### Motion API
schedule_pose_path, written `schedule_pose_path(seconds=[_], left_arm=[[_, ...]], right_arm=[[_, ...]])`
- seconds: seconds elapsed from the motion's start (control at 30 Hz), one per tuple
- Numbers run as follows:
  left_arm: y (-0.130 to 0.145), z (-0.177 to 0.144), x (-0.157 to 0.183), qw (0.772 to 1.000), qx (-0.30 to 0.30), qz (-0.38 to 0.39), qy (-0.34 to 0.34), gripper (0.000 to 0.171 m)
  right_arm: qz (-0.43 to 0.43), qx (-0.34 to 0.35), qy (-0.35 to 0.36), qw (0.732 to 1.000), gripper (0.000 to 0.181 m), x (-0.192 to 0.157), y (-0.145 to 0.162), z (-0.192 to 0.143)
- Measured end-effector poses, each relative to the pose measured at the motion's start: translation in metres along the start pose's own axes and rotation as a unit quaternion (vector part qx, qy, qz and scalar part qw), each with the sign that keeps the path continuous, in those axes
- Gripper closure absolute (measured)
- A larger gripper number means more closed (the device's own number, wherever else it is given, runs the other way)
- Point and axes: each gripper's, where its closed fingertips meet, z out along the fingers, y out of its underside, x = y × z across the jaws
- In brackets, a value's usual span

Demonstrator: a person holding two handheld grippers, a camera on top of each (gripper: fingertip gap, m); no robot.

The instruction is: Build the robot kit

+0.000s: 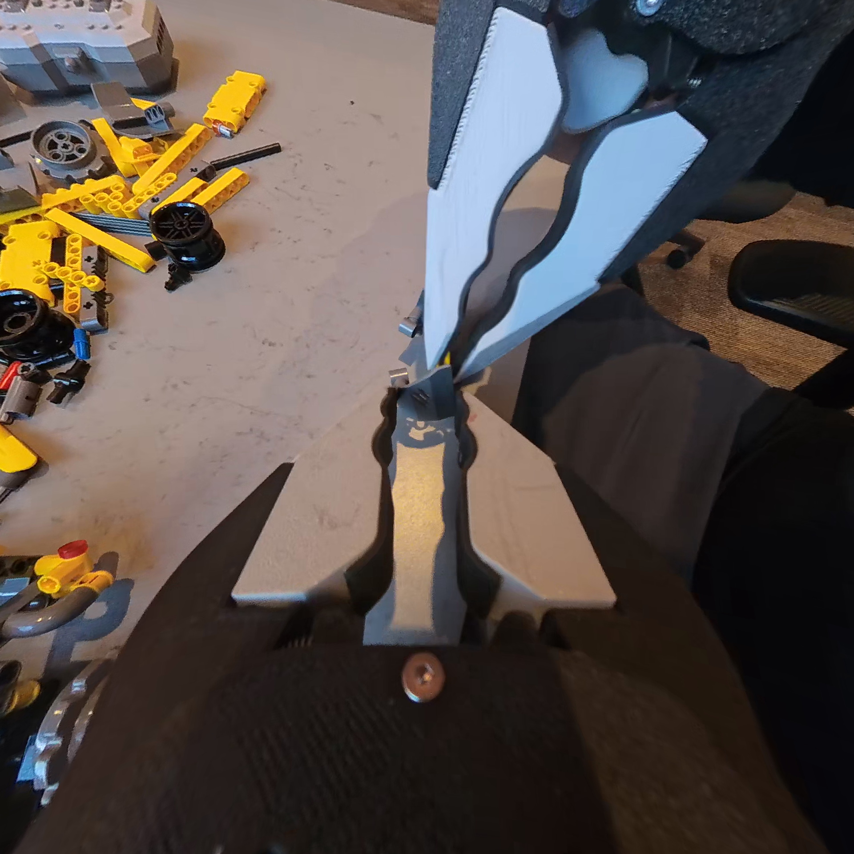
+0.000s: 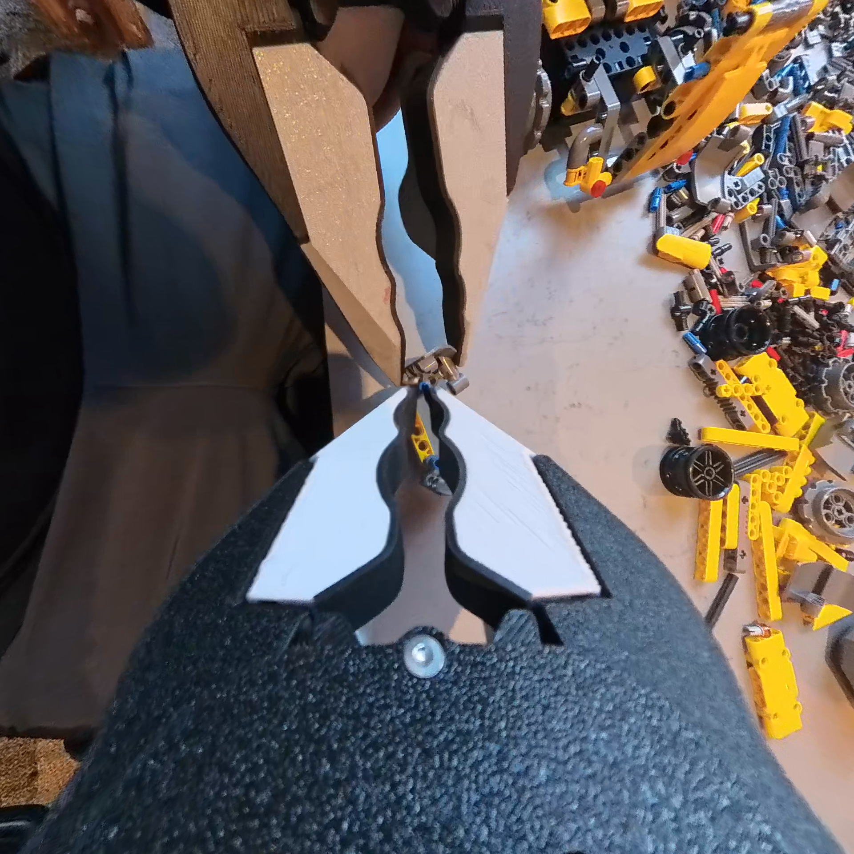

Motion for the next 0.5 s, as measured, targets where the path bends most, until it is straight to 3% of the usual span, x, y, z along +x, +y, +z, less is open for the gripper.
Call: schedule_pose_path(seconds=[0.2, 0.5], left_arm=[[-0.0021, 0.0018, 0.0037, 1.0, 0.008, 0.023, 0.001, 0.149], [-0.0036, 0.0022, 0.0024, 0.998, 0.014, 0.059, -0.009, 0.149]], right_arm=[[-0.001, -0.001, 0.003, 1.0, 0.168, 0.0019, 0.001, -0.0016], [-0.009, -0.001, -0.013, 1.0, 0.172, -0.0033, 0.0031, -0.0042]])
